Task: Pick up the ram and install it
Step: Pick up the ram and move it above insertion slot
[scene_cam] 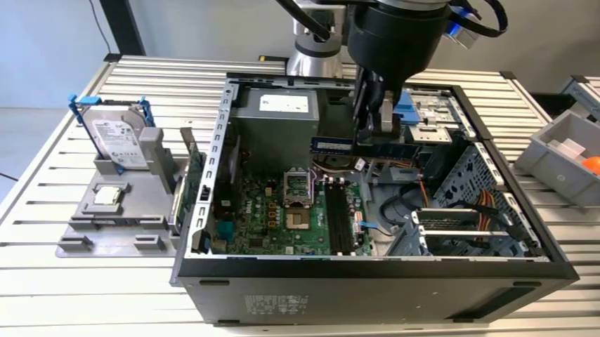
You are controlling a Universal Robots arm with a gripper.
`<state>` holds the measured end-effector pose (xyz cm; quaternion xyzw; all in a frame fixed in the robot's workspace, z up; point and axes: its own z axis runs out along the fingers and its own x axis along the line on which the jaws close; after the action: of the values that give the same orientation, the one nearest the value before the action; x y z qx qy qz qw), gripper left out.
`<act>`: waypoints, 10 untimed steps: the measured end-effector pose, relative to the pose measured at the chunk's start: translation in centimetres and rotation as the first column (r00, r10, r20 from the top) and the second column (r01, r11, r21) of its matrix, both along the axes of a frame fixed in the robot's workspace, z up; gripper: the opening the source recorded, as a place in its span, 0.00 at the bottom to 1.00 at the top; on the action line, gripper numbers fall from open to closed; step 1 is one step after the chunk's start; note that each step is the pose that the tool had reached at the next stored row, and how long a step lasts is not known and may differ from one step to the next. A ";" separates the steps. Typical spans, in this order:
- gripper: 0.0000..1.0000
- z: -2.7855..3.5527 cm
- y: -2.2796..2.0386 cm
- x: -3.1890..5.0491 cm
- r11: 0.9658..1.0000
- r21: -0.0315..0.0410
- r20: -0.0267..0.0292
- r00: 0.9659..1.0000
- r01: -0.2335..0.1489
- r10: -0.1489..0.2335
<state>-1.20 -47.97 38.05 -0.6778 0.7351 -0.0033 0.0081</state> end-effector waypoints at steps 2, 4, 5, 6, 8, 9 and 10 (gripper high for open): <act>0.00 0.00 0.32 0.13 1.000 0.000 0.000 1.000 0.000 0.000; 0.00 0.00 0.58 0.29 1.000 0.000 0.000 1.000 0.000 0.000; 0.00 0.00 0.68 0.38 1.000 0.000 0.000 1.000 0.000 0.000; 0.00 0.00 0.76 0.48 1.000 0.000 0.000 1.000 0.000 0.000; 0.00 0.00 0.87 0.72 1.000 0.000 0.000 1.000 0.000 0.000; 0.00 0.00 0.91 0.85 1.000 0.000 0.000 1.000 0.000 0.000; 0.00 0.00 0.96 0.99 1.000 0.000 0.000 1.000 0.000 0.000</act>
<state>-0.21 -47.01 38.05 -0.6778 0.7352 -0.0033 0.0080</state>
